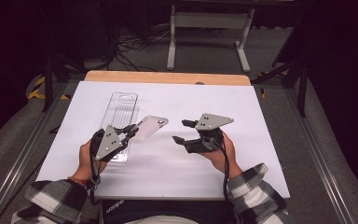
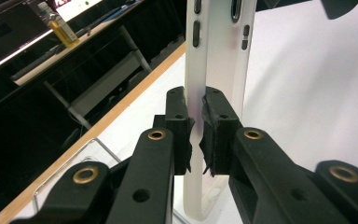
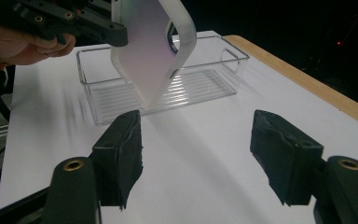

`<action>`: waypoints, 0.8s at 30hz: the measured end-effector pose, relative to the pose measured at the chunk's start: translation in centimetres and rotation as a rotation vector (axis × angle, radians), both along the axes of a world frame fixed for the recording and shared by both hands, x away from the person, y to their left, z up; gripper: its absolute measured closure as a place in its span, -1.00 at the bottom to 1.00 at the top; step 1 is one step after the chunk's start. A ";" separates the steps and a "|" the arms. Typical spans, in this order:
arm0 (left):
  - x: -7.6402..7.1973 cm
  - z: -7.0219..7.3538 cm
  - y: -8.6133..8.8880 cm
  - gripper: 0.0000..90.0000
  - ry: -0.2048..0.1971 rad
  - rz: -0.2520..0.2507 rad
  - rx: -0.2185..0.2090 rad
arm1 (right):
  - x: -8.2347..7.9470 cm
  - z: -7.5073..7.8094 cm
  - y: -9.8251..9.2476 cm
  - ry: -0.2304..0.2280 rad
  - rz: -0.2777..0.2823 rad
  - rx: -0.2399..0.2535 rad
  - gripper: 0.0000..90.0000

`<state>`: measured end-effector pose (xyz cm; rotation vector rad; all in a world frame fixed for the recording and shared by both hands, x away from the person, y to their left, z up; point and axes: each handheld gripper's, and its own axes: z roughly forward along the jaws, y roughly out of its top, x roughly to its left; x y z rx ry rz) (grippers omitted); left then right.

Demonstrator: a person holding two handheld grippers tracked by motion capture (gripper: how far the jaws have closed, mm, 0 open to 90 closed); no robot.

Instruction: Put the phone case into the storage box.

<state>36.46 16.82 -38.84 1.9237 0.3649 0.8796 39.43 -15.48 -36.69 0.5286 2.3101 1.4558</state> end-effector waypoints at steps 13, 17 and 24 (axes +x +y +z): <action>-0.3 -0.3 -0.2 0.83 0.038 -0.053 -0.069 | 0.1 -0.2 0.6 -0.002 0.029 0.065 -0.30; -0.2 -0.5 -0.3 0.83 0.065 -0.074 -0.115 | 0.0 -0.2 0.7 -0.013 0.035 0.099 -0.21; -0.3 -0.9 -0.9 0.83 0.080 -0.095 -0.123 | 0.4 -0.4 1.1 0.000 0.045 0.125 0.00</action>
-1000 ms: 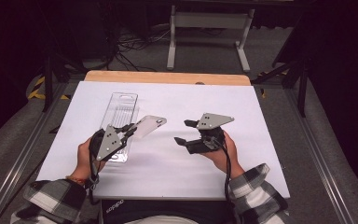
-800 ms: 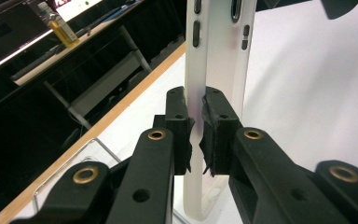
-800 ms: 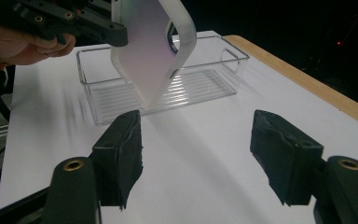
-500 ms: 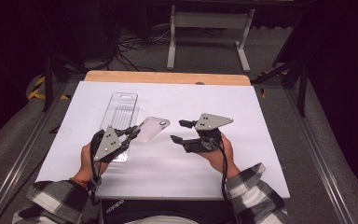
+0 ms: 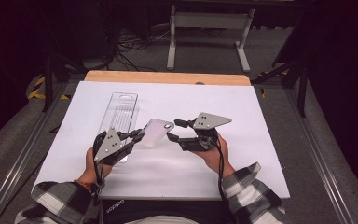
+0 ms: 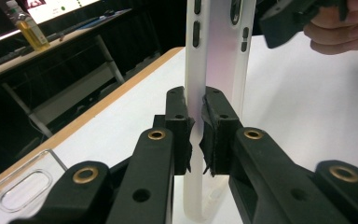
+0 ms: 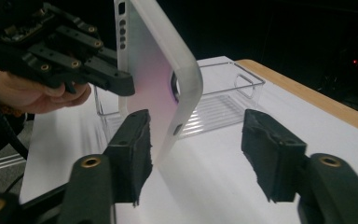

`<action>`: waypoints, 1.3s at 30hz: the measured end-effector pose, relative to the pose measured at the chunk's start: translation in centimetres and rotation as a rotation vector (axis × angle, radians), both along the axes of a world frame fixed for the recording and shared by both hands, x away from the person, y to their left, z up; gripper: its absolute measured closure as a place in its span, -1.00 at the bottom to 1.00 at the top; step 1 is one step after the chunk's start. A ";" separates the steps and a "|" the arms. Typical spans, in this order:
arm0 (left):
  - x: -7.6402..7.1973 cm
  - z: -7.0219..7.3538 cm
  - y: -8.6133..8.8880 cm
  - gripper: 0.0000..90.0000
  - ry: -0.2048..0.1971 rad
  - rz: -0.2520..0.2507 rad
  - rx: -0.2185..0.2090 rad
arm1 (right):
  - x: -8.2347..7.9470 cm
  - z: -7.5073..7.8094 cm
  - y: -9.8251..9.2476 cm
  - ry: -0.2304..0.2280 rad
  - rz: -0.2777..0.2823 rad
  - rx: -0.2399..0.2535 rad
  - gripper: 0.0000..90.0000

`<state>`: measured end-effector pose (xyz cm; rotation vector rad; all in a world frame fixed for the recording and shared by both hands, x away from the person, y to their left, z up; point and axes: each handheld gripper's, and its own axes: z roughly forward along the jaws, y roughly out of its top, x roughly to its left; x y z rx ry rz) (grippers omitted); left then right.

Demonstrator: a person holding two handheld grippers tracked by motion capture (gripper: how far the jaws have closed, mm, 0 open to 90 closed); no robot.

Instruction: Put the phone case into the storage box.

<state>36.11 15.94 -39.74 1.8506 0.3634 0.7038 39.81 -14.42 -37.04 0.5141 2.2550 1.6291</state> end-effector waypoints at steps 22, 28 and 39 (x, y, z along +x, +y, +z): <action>0.4 -0.8 -0.3 0.83 0.088 -0.006 -0.076 | 0.0 0.3 -0.7 -0.014 0.021 0.133 0.76; 0.6 -1.1 -0.6 0.82 0.094 0.000 -0.058 | 0.0 0.4 -0.7 -0.008 0.021 0.151 0.77; 0.3 -1.7 -1.9 0.52 0.075 0.005 0.036 | -0.6 0.8 -0.4 -0.072 -0.012 0.074 0.81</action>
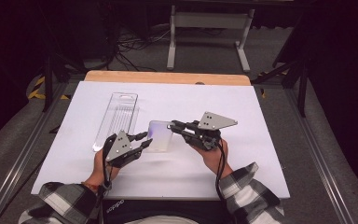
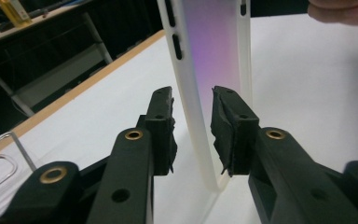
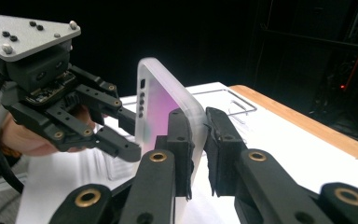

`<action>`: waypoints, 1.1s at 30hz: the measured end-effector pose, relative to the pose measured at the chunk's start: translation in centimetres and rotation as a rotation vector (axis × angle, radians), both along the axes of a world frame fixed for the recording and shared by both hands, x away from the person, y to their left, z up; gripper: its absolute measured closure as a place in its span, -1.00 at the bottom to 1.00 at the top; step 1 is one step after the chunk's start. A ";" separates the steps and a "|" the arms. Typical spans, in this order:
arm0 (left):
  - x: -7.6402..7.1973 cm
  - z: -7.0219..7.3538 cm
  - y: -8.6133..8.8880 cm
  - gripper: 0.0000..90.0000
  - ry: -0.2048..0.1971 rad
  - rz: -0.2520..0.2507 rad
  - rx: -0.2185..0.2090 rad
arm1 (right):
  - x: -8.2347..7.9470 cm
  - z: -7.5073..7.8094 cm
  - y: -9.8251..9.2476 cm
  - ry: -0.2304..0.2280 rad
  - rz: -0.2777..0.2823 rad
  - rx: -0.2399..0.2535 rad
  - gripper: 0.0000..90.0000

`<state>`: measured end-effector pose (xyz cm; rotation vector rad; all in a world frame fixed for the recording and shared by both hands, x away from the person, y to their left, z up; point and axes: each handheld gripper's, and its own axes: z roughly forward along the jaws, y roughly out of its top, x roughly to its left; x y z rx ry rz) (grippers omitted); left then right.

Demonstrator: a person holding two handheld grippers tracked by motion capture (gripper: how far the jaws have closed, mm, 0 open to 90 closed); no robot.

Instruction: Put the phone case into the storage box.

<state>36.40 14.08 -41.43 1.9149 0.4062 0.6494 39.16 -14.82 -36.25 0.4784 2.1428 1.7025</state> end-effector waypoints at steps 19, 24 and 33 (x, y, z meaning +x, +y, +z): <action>0.6 2.3 1.4 0.05 0.010 0.008 -0.085 | -0.3 -0.5 0.9 -0.010 -0.031 -0.115 0.81; 0.8 2.7 1.1 0.09 0.019 -0.011 -0.098 | -0.6 -0.6 1.4 -0.039 -0.035 -0.142 0.81; 1.2 2.8 0.7 0.48 0.044 -0.040 -0.103 | -1.2 -0.6 1.9 -0.076 -0.028 -0.172 0.81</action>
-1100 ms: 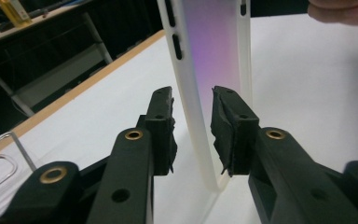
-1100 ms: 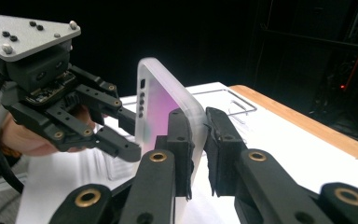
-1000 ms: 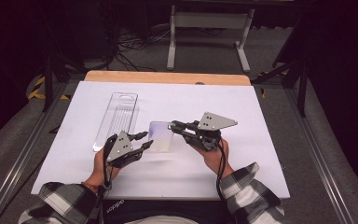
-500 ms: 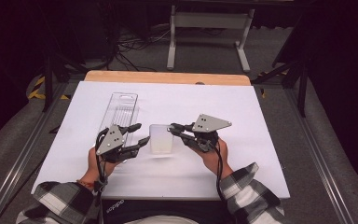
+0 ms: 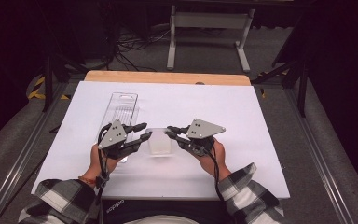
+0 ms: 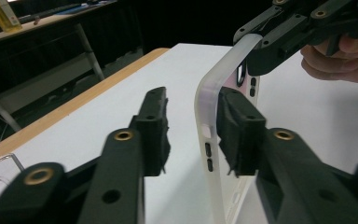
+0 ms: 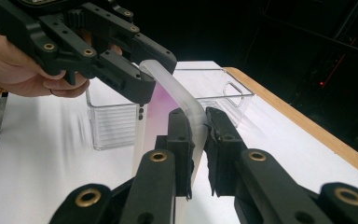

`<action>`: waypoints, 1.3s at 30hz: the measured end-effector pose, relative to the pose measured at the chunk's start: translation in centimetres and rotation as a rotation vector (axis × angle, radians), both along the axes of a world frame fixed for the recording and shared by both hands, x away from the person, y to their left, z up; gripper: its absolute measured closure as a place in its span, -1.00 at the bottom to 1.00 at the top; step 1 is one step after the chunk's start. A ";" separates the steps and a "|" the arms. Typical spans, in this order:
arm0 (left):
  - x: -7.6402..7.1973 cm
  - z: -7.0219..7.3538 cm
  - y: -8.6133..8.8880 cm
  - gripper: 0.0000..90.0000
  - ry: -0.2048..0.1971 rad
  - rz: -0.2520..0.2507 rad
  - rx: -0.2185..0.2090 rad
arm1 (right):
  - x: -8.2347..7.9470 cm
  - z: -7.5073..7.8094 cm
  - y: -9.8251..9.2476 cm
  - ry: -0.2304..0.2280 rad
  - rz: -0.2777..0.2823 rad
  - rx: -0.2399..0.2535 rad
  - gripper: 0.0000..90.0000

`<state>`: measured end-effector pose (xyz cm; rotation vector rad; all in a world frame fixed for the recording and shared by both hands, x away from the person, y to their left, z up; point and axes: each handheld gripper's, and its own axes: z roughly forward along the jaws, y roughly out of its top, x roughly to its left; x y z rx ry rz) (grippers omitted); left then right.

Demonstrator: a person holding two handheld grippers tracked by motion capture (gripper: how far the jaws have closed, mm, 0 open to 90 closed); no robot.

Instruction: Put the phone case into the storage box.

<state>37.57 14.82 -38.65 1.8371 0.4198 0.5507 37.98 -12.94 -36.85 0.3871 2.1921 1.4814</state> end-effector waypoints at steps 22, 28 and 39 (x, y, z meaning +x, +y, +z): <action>-0.1 0.3 0.7 0.83 -0.017 0.020 -0.049 | -0.3 0.2 0.3 -0.017 -0.038 0.025 0.45; -0.1 0.7 1.2 0.83 -0.023 0.040 -0.058 | -0.5 0.3 -0.2 -0.006 -0.021 0.050 0.23; 0.2 1.4 2.5 0.83 -0.046 0.071 -0.081 | -1.0 0.2 -2.9 -0.020 -0.083 0.086 -0.16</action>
